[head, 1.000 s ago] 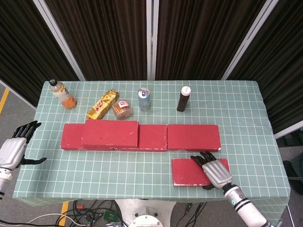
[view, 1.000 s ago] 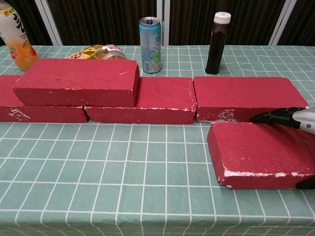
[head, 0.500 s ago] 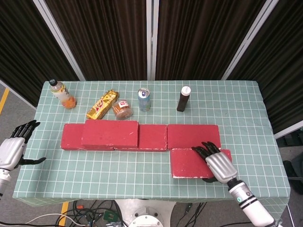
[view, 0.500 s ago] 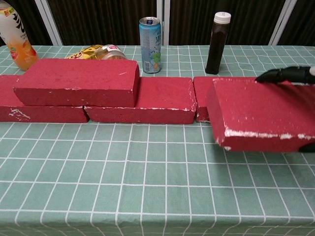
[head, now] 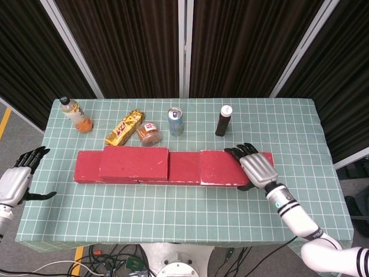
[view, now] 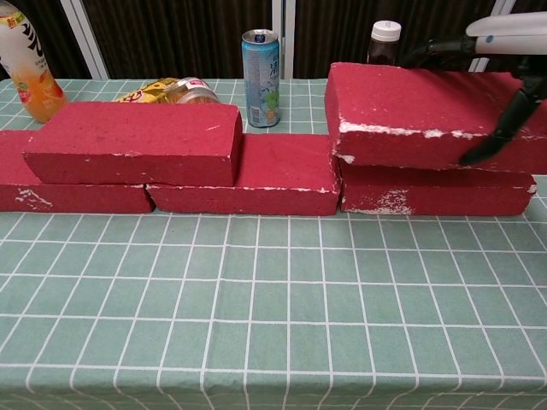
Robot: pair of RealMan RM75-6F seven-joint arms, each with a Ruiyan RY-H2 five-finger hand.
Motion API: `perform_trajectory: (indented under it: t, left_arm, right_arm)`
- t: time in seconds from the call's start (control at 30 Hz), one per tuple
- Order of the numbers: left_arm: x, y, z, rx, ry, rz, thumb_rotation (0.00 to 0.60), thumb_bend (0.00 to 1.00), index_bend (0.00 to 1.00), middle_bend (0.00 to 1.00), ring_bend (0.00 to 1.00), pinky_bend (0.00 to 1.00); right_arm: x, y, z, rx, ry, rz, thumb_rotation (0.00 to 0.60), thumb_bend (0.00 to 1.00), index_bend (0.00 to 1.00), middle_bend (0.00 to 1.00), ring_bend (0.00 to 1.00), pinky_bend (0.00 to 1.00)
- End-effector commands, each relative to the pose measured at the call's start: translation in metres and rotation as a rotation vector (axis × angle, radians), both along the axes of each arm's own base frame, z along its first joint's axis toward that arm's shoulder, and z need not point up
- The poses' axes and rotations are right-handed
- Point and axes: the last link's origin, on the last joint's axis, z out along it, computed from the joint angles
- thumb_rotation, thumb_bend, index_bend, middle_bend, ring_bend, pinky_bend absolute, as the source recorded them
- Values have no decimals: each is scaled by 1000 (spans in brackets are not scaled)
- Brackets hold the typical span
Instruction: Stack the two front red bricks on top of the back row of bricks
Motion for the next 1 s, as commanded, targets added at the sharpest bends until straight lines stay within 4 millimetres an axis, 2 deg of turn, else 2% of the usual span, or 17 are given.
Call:
perform_trajectory:
  t: [0.03, 0.3, 0.6, 1.0]
  left_arm:
    - [-1, 1, 0, 1, -3, -2, 600, 0, 0, 0, 0, 0]
    - [-5, 0, 0, 11, -18, -8, 600, 0, 0, 0, 0, 0]
    - [-10, -1, 0, 12, -43, -7, 600, 0, 0, 0, 0, 0]
    - [-18, -2, -2, -5, -64, 0, 600, 0, 0, 0, 0, 0]
  right_arm:
    - [24, -30, -17, 41, 26, 23, 600, 0, 142, 371, 77, 37]
    - [46, -47, -40, 72, 49, 47, 600, 0, 142, 356, 77, 31]
    - [59, -43, -62, 95, 50, 12, 600, 0, 143, 345, 77, 24]
    - [65, -41, -77, 112, 70, -15, 600, 0, 126, 335, 77, 11]
